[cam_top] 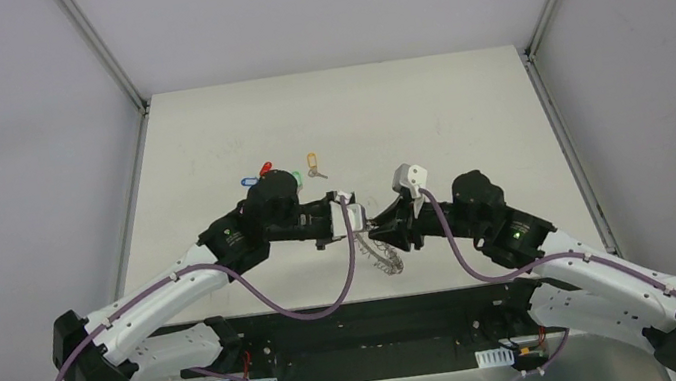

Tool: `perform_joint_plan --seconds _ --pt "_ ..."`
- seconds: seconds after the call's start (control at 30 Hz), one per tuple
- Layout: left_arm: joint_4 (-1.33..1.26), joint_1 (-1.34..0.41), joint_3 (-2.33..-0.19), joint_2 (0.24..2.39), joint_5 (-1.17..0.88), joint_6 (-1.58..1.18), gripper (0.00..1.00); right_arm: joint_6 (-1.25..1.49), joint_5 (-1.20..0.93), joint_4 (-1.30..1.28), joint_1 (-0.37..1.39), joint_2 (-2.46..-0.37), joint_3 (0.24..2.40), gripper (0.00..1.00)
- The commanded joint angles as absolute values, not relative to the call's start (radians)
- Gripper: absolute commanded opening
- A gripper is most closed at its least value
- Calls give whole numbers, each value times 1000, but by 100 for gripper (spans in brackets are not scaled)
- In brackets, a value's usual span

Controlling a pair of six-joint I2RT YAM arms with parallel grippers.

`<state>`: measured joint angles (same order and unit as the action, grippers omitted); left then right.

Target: Remove the keys from the keyring

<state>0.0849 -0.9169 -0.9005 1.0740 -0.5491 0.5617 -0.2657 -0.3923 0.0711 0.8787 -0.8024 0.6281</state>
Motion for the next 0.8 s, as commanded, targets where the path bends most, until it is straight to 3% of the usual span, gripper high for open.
perform_joint_plan --seconds 0.0,0.1,0.23,0.53,0.77 --pt "9 -921 -899 1045 -594 560 0 -253 -473 142 875 -787 636 32" --pt "9 -923 -899 1048 -590 559 0 -218 -498 176 875 -780 615 23" --pt "9 -923 -899 1048 -582 560 0 -186 -480 181 875 -764 596 0" --pt "5 -923 -896 1046 -505 561 0 -75 -283 199 873 -639 524 0" --pt "5 -925 -898 1077 -510 552 0 130 -137 474 873 -564 386 0"
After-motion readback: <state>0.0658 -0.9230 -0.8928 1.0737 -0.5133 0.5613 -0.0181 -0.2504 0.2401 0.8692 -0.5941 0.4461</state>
